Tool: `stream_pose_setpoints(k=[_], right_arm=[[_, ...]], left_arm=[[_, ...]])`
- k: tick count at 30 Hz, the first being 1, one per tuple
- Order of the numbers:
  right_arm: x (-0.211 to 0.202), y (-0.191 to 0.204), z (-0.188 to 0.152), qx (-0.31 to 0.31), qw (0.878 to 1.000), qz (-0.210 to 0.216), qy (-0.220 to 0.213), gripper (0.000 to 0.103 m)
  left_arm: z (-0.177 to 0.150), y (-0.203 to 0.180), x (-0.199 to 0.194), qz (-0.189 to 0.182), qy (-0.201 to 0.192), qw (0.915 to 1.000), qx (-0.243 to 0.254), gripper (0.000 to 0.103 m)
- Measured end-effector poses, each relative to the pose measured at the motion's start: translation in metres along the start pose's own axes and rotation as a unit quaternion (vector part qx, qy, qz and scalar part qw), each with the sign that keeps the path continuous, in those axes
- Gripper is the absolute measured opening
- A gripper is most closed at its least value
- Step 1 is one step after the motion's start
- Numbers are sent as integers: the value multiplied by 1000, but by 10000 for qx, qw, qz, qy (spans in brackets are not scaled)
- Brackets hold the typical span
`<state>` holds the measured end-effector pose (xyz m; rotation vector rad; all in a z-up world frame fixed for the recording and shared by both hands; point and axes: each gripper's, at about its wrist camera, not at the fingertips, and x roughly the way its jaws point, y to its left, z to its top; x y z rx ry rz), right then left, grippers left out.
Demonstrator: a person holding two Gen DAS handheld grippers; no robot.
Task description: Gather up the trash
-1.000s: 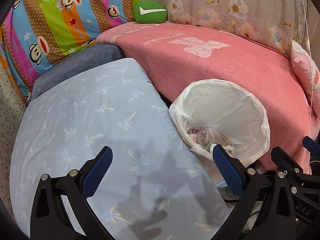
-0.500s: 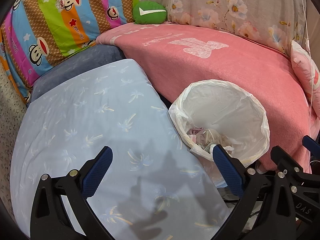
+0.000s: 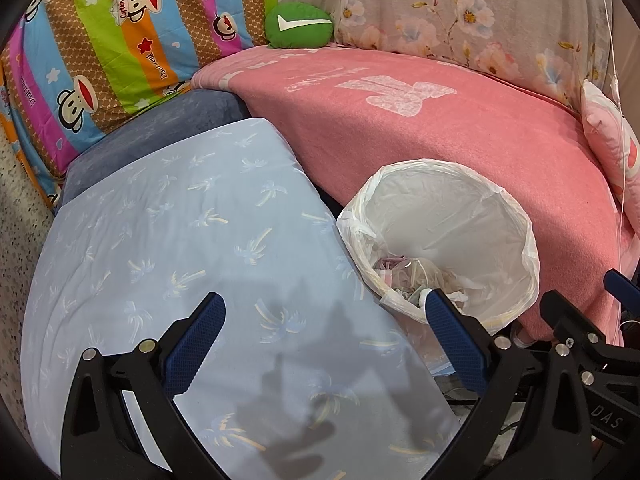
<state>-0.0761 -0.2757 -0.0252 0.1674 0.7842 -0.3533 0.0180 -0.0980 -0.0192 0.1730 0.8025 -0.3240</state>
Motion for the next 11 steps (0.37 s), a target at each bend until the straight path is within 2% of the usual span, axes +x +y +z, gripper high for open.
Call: stream_pose_setpoints(k=[11], right_arm=[[2,6,5,26,10000,22,35,97]], left_arm=[[0,5,2,0,43,10000,-60,96]])
